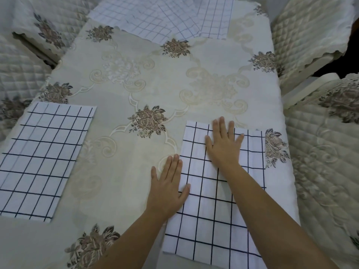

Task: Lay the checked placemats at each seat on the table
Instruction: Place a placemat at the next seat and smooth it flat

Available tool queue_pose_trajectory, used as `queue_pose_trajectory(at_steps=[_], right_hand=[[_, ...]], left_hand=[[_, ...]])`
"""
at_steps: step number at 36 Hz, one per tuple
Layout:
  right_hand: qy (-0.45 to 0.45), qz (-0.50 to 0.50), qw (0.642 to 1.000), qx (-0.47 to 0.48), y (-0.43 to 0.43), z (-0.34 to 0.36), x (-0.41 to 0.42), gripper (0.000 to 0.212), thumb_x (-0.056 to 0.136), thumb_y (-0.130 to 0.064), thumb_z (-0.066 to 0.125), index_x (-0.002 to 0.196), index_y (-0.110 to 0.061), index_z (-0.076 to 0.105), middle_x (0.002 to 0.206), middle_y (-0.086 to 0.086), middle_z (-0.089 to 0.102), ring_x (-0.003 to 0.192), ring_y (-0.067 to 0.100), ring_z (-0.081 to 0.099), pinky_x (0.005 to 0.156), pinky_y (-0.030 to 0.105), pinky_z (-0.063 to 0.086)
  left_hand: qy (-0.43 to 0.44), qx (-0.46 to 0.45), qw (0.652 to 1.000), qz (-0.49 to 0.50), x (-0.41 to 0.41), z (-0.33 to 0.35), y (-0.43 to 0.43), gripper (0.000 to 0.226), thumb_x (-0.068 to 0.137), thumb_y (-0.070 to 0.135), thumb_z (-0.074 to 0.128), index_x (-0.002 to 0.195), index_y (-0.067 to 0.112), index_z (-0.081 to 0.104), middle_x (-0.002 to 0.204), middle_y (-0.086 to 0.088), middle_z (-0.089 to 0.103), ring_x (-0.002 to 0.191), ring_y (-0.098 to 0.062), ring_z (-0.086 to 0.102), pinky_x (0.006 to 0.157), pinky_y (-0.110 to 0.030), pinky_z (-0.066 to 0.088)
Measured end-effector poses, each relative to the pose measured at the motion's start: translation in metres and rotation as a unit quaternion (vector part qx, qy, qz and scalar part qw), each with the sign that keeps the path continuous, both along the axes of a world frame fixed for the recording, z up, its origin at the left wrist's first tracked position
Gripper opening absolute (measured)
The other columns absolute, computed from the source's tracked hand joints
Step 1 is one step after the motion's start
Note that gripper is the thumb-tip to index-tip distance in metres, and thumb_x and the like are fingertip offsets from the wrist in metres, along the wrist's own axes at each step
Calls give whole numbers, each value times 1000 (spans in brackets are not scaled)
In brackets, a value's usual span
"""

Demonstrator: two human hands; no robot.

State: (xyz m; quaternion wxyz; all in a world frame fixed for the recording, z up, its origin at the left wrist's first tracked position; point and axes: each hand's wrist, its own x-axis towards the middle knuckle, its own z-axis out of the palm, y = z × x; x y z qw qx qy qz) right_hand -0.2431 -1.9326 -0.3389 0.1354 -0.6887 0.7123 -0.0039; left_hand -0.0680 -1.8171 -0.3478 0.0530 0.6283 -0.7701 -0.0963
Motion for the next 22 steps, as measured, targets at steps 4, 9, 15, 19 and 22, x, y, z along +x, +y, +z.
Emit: queue_pose_trajectory(at_steps=[4, 9, 15, 19, 22], right_hand=[[22, -34, 999, 5, 3, 1, -35, 59, 98, -45, 17, 149, -25, -7, 157, -3, -14, 144, 25, -15, 113, 55, -5], [31, -89, 995, 15, 8, 5, -72, 57, 99, -42, 18, 149, -24, -3, 158, -1, -11, 145, 25, -12, 114, 54, -6], [-3, -63, 997, -53, 39, 13, -38, 66, 90, -40, 9, 148, -9, 19, 157, 10, 12, 144, 34, 8, 108, 64, 6], [-41, 22, 998, -47, 82, 15, 27, 60, 87, -32, 24, 138, -6, 43, 147, 13, 38, 133, 37, 38, 96, 65, 33], [-52, 47, 997, -33, 106, 10, 62, 52, 88, -30, 30, 130, -8, 53, 140, 10, 49, 125, 34, 49, 87, 61, 43]], left_hand=[[-8, 4, 1000, -5, 1, -1, 0, 70, 87, 51, 33, 143, 9, 29, 152, -7, 30, 140, -18, 22, 102, -59, 29], [-7, -6, 1000, -4, 1, -3, 0, 69, 88, 50, 32, 143, 9, 29, 152, -7, 30, 140, -18, 21, 103, -57, 24], [0, -19, 1000, 9, -1, 2, -2, 57, 85, 28, 32, 139, 9, 33, 148, -7, 37, 137, -17, 25, 96, -59, 37], [-2, -14, 1000, 17, 0, 4, 0, 56, 83, 23, 33, 137, 8, 41, 145, -6, 43, 134, -20, 39, 95, -57, 41], [6, -11, 1000, 17, 1, 6, 0, 53, 86, 24, 33, 135, 9, 46, 142, -7, 46, 130, -24, 46, 93, -56, 43]])
